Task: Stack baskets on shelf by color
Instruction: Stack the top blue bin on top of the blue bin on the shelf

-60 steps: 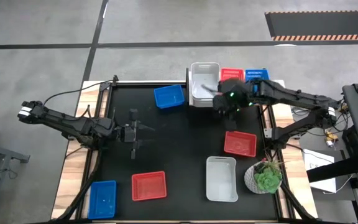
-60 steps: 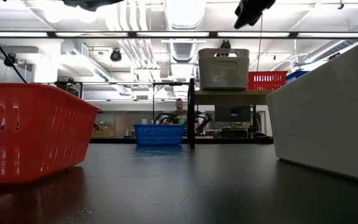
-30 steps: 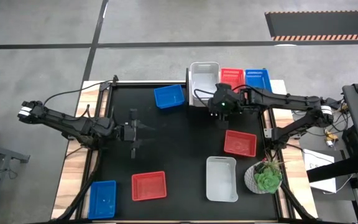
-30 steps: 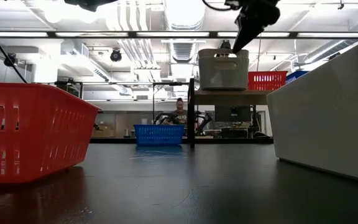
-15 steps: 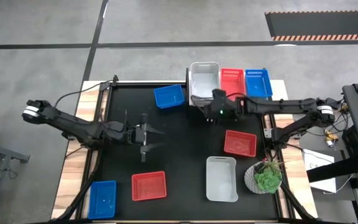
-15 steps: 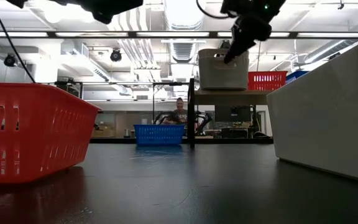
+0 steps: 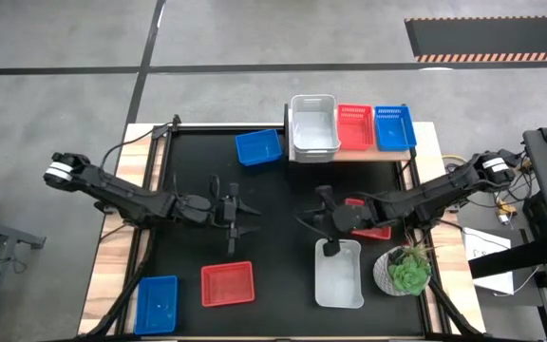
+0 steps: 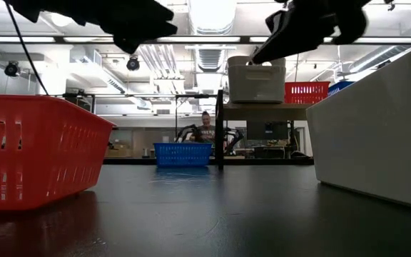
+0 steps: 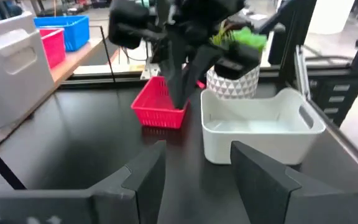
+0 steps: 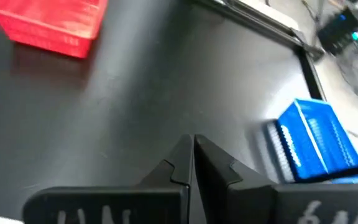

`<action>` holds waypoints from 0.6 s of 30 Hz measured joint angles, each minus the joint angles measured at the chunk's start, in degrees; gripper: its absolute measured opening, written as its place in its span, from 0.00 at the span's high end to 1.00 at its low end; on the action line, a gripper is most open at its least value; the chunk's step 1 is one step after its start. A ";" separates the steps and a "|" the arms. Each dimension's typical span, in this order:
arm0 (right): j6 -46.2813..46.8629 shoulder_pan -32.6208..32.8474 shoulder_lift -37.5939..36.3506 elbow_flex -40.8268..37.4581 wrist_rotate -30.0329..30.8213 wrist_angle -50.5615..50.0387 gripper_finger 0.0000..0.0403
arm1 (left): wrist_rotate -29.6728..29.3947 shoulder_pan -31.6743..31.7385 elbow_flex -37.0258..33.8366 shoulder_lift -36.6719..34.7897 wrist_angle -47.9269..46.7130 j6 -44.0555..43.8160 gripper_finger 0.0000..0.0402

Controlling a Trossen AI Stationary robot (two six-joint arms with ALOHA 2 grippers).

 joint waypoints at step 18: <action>4.47 9.69 -4.85 5.68 -0.95 -10.69 0.98 | -1.75 6.88 8.07 -2.67 -16.72 8.73 0.59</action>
